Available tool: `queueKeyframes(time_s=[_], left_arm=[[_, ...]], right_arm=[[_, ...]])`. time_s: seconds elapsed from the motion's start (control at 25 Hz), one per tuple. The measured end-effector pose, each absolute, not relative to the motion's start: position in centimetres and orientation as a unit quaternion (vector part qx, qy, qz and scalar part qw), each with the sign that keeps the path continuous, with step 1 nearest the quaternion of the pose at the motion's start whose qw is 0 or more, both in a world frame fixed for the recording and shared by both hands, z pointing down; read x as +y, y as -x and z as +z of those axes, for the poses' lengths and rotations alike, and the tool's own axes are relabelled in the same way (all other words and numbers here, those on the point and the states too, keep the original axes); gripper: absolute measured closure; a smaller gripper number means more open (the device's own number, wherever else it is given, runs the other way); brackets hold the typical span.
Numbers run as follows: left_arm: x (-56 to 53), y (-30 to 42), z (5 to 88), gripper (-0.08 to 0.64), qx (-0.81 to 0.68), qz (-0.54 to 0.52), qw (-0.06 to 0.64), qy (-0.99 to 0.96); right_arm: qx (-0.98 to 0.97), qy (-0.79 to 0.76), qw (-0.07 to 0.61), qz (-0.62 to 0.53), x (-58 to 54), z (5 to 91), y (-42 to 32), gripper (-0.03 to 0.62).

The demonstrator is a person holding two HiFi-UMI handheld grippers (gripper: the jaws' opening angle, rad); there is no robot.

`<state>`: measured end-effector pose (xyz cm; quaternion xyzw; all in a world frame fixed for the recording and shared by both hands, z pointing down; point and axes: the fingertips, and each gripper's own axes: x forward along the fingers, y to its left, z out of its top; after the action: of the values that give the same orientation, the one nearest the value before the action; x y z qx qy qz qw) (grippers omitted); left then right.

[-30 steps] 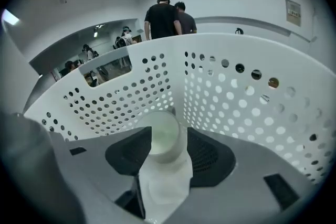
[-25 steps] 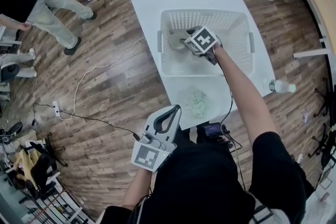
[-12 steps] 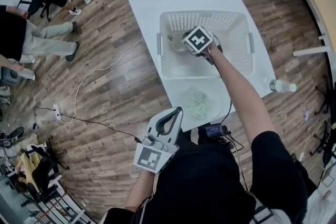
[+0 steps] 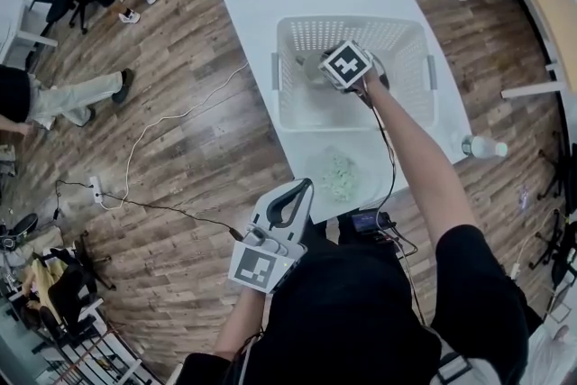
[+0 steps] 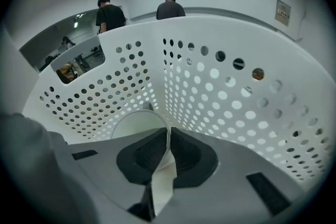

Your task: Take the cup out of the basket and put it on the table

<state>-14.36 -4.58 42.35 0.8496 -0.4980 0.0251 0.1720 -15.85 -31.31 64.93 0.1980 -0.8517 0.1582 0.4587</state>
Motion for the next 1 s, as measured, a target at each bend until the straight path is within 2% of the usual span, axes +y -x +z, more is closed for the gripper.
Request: queueKeyframes(time_s=[0.36, 1.0], left_arm=[[-4.5, 13.7, 41.1, 0.551, -0.489, 0.015, 0.16, -0.857], [-3.7, 9.4, 39.4, 0.551, -0.451, 0.002, 0.133, -0.882]], right_arm=[[-0.868, -0.223, 0.427, 0.118, -31.2, 58.6, 14.1, 0.549], [-0.882, -0.262, 0.376, 0.113, -26.8, 45.9, 8.4, 0.549]])
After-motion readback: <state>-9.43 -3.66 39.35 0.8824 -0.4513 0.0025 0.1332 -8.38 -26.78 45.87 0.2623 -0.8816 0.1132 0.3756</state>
